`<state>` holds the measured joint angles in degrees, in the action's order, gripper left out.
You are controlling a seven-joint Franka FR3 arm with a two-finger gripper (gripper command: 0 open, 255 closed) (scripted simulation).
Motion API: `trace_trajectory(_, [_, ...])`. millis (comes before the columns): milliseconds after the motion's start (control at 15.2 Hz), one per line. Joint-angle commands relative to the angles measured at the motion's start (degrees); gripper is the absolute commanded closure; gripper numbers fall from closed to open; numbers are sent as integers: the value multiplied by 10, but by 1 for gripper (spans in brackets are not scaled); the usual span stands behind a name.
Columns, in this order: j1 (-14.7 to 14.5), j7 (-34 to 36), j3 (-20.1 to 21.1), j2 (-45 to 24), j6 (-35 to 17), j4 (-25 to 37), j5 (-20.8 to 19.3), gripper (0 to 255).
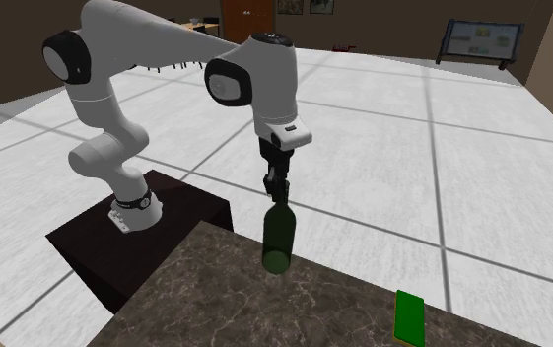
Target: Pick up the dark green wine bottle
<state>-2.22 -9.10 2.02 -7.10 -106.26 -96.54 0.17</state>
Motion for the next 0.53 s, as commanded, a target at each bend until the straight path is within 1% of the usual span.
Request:
trace_trajectory(0, [0,0,0,1,16,15,0,255])
trace_trajectory(330, [0,0,0,-1,55,56,0,255])
trace_trajectory(462, [0,0,0,-1,56,57,0,255])
